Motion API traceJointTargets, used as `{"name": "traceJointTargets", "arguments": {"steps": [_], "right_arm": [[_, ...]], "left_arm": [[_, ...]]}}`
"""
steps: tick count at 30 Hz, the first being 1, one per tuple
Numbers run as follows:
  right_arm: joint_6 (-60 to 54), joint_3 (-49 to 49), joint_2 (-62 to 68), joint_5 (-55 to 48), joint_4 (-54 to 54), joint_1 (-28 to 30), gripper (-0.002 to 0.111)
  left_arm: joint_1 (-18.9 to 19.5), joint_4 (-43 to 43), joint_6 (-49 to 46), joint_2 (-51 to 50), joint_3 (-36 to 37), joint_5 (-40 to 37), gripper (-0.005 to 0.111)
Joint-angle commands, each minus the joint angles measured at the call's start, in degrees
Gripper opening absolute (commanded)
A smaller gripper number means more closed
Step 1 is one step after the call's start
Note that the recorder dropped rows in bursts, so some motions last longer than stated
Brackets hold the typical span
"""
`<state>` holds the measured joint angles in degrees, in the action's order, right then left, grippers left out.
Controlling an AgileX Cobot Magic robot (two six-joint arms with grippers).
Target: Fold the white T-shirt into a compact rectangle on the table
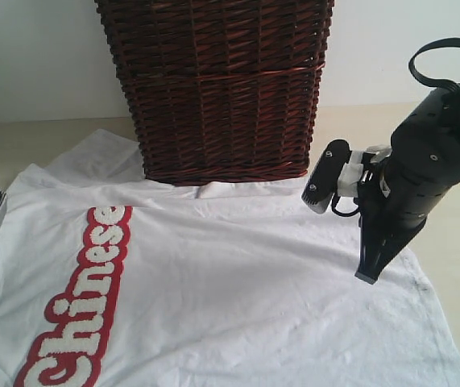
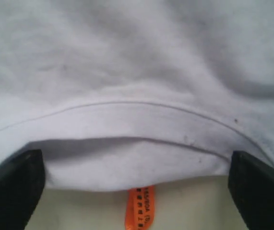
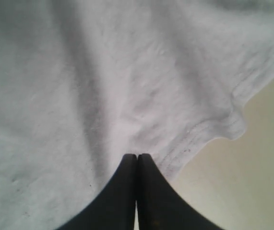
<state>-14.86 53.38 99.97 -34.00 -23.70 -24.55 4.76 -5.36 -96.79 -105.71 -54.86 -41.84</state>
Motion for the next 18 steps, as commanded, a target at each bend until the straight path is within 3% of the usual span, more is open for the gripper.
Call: {"name": "traceJointTargets", "arguments": {"steps": [1, 6, 10, 18], "right_arm": [[-0.43, 0.31, -0.59, 0.56, 0.28, 0.2, 0.0], [-0.43, 0.31, -0.59, 0.56, 0.49, 0.2, 0.0], [-2.04, 0.31, -0.47, 0.56, 1.4, 0.2, 0.0], [-15.48, -0.05, 3.19, 0.6, 8.62, 0.2, 0.0]], "left_arm": [[-0.19, 0.82, -1.68, -1.68, 0.96, 0.33, 0.102], [-0.19, 9.49, 5.84, -4.58, 1.36, 0.1, 0.102], [-0.19, 9.96, 6.35, -4.65, 1.36, 0.09, 0.102], [-0.19, 8.8, 6.36, -4.65, 1.36, 0.7, 0.102]]}}
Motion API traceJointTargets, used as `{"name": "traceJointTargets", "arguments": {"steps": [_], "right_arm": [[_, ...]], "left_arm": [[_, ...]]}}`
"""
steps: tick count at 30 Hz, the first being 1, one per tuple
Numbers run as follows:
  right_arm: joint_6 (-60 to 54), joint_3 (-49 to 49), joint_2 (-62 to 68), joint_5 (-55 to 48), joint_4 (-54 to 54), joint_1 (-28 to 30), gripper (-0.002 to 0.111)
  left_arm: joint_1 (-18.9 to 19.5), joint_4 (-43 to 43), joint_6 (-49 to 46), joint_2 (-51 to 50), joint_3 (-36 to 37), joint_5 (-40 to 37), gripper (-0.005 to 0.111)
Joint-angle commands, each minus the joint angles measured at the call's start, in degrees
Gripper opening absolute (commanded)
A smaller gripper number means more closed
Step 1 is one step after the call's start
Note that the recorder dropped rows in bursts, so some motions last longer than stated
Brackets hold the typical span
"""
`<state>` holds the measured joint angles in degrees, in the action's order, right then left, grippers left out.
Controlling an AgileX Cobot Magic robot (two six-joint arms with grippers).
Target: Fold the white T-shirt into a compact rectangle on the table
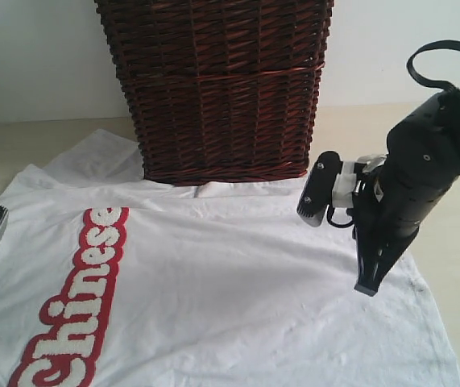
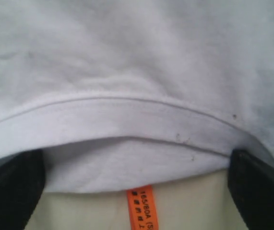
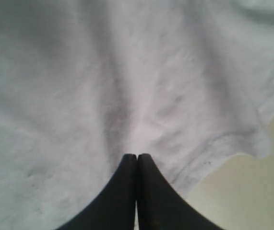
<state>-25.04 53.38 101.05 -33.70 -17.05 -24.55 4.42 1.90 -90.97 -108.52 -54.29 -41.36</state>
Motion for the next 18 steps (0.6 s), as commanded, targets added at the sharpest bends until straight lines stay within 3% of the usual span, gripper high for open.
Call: {"name": "traceJointTargets", "arguments": {"steps": [1, 3, 6, 8, 12, 14, 18], "right_arm": [[-6.75, -0.05, 2.74, -0.42, 1.77, 0.2, 0.0], [-9.61, -0.42, 3.72, -2.2, 0.51, 0.31, 0.002], [-10.64, -1.86, 4.91, -3.37, -4.23, 0.52, 0.016], [-11.39, -3.01, 5.01, -2.05, -5.99, 0.67, 0.034], [-9.17, -3.31, 5.01, 0.11, -9.6, 0.67, 0.085], [-6.97, -3.31, 5.01, 0.48, -10.82, 0.67, 0.104], [-6.12, -3.31, 5.01, 0.49, -10.84, 0.67, 0.105]], "left_arm": [[0.15, 1.54, 0.55, -1.84, 0.79, 0.21, 0.102], [0.15, 1.54, 0.55, -1.84, 0.79, 0.21, 0.102], [0.15, 0.86, 0.55, -1.84, 0.79, 0.06, 0.102], [0.15, 0.13, 0.55, -1.84, 0.79, -0.27, 0.102], [0.15, 0.02, 0.55, -1.99, 0.79, -0.27, 0.102], [0.15, -0.13, 0.55, -2.01, 0.79, -0.27, 0.102], [0.15, -0.88, 0.55, -2.01, 0.79, -0.42, 0.102]]}}
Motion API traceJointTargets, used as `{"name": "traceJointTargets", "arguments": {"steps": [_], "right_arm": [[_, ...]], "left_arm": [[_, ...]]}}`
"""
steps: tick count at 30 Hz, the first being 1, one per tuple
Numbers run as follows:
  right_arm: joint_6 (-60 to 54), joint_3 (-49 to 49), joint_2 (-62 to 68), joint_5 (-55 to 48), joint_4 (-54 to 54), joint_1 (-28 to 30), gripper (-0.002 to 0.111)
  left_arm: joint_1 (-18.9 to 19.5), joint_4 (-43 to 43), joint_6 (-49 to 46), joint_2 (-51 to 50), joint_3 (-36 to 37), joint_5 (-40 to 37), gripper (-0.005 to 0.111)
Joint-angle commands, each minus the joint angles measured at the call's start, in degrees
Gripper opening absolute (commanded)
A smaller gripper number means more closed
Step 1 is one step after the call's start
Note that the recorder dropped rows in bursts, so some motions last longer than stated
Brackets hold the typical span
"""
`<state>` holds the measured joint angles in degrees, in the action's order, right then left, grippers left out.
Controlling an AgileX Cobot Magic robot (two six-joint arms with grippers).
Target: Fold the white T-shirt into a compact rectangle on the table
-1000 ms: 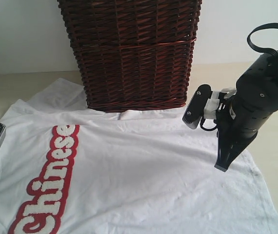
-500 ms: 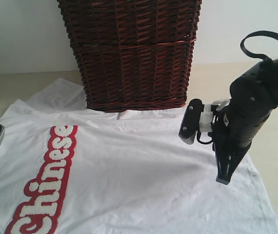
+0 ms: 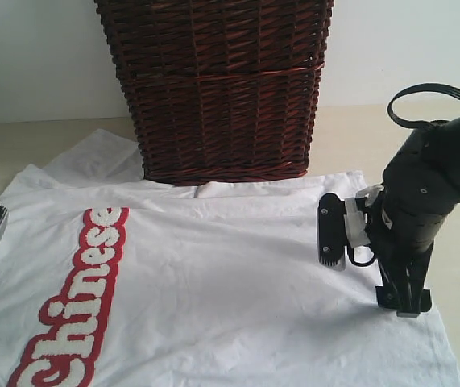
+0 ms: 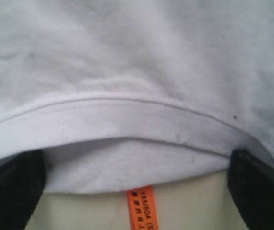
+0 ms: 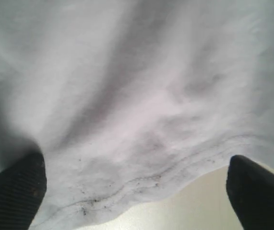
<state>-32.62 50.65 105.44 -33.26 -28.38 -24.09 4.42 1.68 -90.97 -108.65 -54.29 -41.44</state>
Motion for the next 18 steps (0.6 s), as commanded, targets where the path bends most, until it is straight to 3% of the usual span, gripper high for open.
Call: {"name": "traceJointTargets", "arguments": {"steps": [1, 7, 13, 18], "right_arm": [[1.46, -0.57, 0.61, 0.34, 0.87, 0.2, 0.105], [-0.96, -0.57, -1.68, -3.21, 2.08, 0.2, 0.105], [-25.04, -0.57, -7.0, -10.92, 20.4, 2.2, 0.105], [-29.08, -0.57, -10.18, -11.23, 23.16, 4.93, 0.105]], "left_arm": [[0.15, -0.66, 0.55, -1.88, 0.79, -0.34, 0.102], [0.15, -0.62, 0.55, -1.88, 0.79, -0.23, 0.102], [0.15, -0.82, 0.55, -1.88, 0.79, -0.23, 0.102], [0.15, -0.82, 0.55, -1.88, 0.79, -0.23, 0.102]]}}
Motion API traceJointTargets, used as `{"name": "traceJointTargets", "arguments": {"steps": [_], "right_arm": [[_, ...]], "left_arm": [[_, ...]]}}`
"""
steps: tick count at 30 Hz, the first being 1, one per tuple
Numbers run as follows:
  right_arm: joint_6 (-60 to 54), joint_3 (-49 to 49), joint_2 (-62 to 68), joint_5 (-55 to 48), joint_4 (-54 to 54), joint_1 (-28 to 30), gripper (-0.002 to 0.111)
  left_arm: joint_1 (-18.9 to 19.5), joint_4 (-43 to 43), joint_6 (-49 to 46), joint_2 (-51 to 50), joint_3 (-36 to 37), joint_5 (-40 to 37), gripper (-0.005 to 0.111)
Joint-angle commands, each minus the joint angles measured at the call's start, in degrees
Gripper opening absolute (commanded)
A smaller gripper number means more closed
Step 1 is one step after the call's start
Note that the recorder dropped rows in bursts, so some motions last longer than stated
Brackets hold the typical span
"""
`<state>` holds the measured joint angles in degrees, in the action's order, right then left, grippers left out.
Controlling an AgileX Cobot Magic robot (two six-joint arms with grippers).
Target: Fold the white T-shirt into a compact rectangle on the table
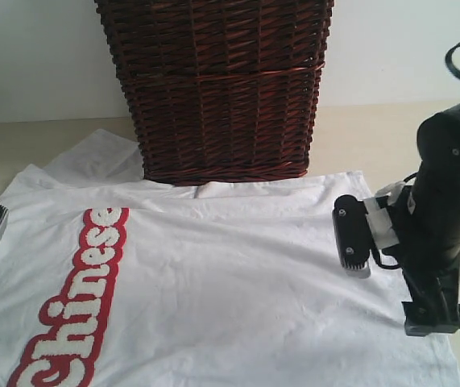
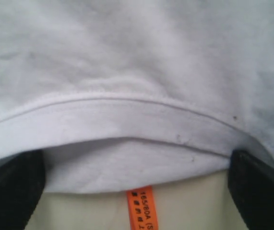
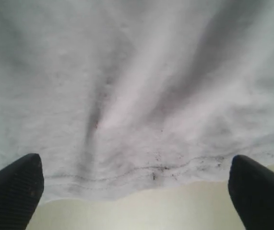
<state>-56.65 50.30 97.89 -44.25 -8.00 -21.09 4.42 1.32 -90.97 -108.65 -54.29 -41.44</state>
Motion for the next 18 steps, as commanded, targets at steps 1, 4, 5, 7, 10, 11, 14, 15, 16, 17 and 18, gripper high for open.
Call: {"name": "traceJointTargets", "arguments": {"steps": [1, 4, 5, 7, 10, 11, 14, 15, 16, 17, 18], "right_arm": [[-6.88, -0.23, -3.06, -0.24, 2.3, 2.11, 0.105], [-11.11, -0.23, -2.34, 1.62, -2.33, 3.28, 0.105], [-10.12, -0.23, -1.69, 3.62, -4.24, 4.01, 0.105], [-6.56, -0.23, -0.67, 6.9, -5.44, 5.37, 0.105], [-6.26, -0.23, 1.01, 7.23, -5.44, 6.27, 0.105], [-9.98, -0.23, 1.43, 6.32, -5.33, 6.27, 0.105], [-17.61, -0.23, 2.54, 7.03, -0.48, 6.27, 0.105], [-18.55, -0.23, 2.9, 7.14, 1.05, 6.55, 0.105], [-19.44, -0.23, 3.37, 7.14, 2.82, 6.94, 0.105], [-20.25, -0.23, 3.9, 7.03, 3.51, 7.45, 0.105], [-20.14, -0.23, 4.3, 7.16, 3.44, 7.95, 0.105]], "left_arm": [[0.15, -0.46, 0.55, -1.88, 0.79, -0.23, 0.102], [0.15, -0.46, 0.55, -1.88, 0.79, -0.23, 0.102], [0.15, -0.46, 0.55, -1.88, 0.79, -0.23, 0.102], [0.15, -0.43, 0.55, -1.88, 0.79, 0.15, 0.102], [0.15, -0.43, 0.55, -1.88, 0.79, 0.15, 0.102], [0.15, -0.43, 0.55, -1.88, 0.79, 0.29, 0.102], [0.15, -0.43, 0.55, -1.88, 0.79, 0.29, 0.102], [0.15, -0.43, 0.55, -1.88, 0.79, 0.29, 0.102], [0.15, -0.43, 0.55, -1.88, 0.79, 0.29, 0.102], [0.15, -0.43, 0.55, -1.88, 0.79, 0.29, 0.102], [0.15, -0.43, 0.55, -1.88, 0.79, 0.29, 0.102]]}}
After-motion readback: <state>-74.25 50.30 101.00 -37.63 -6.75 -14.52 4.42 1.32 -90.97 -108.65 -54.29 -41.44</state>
